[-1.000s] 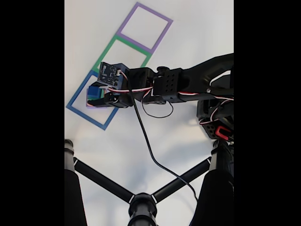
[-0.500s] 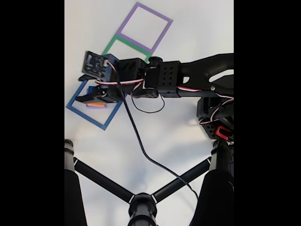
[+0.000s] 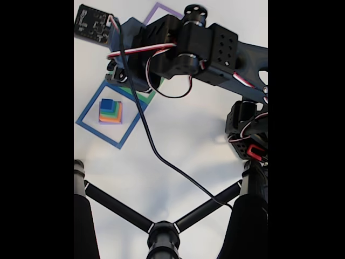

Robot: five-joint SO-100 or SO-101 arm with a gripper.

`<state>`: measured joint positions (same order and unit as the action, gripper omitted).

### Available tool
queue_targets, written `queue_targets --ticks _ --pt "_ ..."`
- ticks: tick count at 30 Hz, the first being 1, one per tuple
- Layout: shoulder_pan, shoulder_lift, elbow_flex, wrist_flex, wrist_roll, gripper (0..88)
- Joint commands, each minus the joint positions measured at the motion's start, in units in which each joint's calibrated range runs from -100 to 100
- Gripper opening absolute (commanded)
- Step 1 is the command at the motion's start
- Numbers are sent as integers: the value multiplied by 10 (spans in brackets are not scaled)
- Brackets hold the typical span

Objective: Tower of hanoi

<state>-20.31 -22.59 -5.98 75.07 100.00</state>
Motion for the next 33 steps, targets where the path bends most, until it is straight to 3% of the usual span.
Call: queue_targets --ticks 1,9,17,33 --pt "8 -35 -75 62 0 0" --pt "20 -83 -50 86 0 0" --pt "75 -199 170 -4 0 0" --pt "181 -406 482 -15 0 0"
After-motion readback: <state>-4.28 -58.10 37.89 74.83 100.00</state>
